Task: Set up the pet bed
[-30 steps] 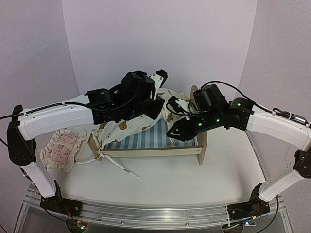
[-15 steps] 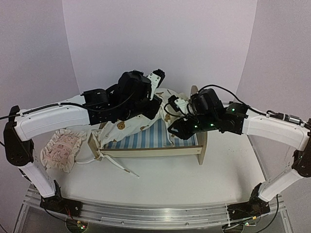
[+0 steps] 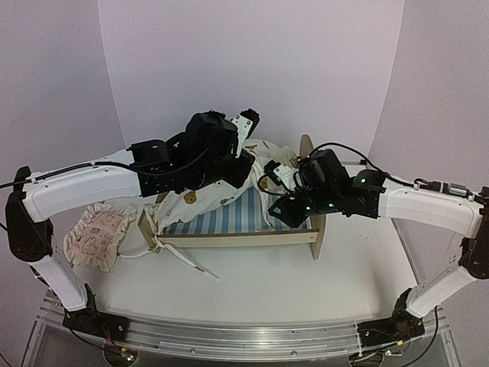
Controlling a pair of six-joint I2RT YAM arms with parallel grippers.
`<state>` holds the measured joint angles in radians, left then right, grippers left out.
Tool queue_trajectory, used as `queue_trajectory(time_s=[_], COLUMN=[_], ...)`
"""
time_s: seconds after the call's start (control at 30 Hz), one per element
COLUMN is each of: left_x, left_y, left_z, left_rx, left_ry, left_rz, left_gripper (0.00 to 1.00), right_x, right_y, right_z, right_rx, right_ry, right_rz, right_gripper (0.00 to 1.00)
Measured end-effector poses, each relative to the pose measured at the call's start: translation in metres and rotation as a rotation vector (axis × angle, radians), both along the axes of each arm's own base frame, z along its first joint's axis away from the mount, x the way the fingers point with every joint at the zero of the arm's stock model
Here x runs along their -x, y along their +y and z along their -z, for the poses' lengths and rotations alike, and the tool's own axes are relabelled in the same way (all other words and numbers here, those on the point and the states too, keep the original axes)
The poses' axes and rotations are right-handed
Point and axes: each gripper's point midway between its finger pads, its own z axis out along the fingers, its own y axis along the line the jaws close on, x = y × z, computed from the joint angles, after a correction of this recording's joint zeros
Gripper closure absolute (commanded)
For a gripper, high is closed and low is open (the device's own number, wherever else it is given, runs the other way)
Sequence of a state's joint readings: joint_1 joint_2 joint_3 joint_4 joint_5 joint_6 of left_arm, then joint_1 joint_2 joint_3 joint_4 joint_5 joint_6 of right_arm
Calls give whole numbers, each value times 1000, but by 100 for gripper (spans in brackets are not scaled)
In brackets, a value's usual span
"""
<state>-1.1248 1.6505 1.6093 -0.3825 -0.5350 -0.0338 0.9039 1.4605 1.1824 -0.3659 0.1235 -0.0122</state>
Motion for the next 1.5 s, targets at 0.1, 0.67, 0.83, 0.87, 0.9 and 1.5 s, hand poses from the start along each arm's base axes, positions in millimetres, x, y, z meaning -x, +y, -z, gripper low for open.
queue_trajectory(time_s=[0.1, 0.67, 0.83, 0.87, 0.9, 1.5], left_x=[0, -1, -2, -3, -3, -5], left_y=[0, 1, 1, 2, 2, 2], left_z=[0, 0, 0, 0, 0, -1], left_rx=[0, 0, 1, 2, 3, 11], left_ry=[0, 0, 0, 0, -1, 0], left_rz=[0, -3, -5, -6, -7, -6], left_gripper=[100, 100, 100, 100, 100, 100], right_x=[-3, -6, 0, 1, 2, 1], right_y=[4, 27, 28, 28, 29, 37], right_z=[9, 25, 38, 38, 39, -11], right_rx=[15, -57, -80, -91, -100, -339], right_ry=[6, -19, -19, -24, -27, -199], right_rz=[-7, -75, -101, -107, -111, -129], right_gripper=[66, 60, 60, 61, 61, 63])
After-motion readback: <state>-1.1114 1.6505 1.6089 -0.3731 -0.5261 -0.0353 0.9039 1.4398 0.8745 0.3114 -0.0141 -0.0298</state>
